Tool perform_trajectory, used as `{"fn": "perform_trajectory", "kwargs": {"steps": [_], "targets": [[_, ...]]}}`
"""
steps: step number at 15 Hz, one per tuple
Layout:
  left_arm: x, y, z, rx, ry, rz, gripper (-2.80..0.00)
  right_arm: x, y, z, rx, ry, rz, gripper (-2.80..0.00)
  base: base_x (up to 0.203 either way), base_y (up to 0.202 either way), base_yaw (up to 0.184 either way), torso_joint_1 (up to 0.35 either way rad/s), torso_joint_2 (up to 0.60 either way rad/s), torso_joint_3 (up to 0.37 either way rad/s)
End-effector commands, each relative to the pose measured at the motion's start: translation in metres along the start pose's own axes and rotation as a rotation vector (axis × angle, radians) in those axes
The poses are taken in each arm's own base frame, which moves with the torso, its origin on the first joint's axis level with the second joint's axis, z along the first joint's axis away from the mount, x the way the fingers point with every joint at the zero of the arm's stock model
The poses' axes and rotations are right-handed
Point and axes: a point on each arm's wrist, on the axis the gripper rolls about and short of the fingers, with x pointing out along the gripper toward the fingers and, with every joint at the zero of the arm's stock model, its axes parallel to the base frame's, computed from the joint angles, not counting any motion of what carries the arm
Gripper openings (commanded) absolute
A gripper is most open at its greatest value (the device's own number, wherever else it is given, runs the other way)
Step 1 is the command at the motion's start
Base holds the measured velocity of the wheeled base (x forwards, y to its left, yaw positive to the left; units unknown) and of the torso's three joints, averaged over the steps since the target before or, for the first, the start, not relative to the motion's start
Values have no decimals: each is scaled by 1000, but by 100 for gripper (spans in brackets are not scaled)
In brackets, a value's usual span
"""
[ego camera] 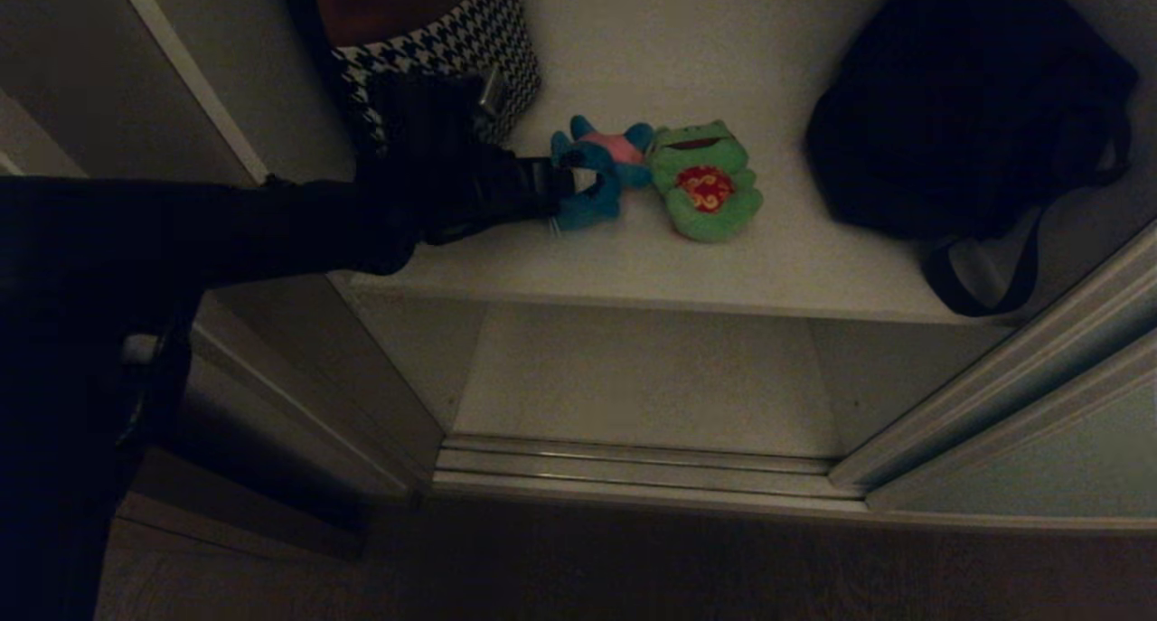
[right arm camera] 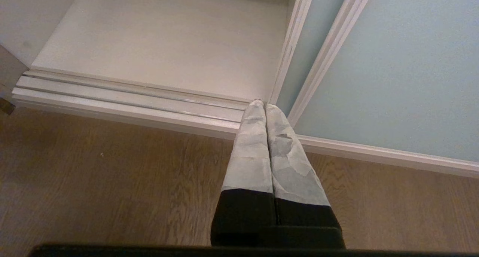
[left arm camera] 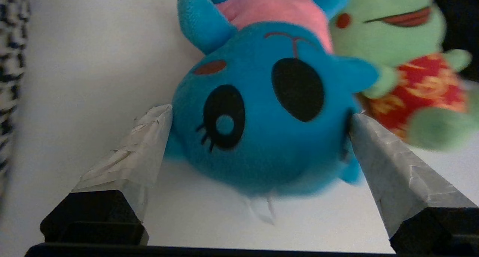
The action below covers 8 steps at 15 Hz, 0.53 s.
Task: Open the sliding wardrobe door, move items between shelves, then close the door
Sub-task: Place the blue doll on the lower shelf
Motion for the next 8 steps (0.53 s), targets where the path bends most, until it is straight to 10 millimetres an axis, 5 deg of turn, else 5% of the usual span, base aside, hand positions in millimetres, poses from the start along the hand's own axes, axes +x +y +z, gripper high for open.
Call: {"fn": "perform_trajectory", "kwargs": {"steps": [1, 8], "targets": [[21, 8, -30, 0, -2, -1, 0, 0, 0, 0, 0, -1, 1, -280, 0, 0, 0, 0, 0, 0], [25, 11, -34, -2, -48, -13, 0, 0, 0, 0, -1, -1, 1, -280, 0, 0, 0, 0, 0, 0]]}}
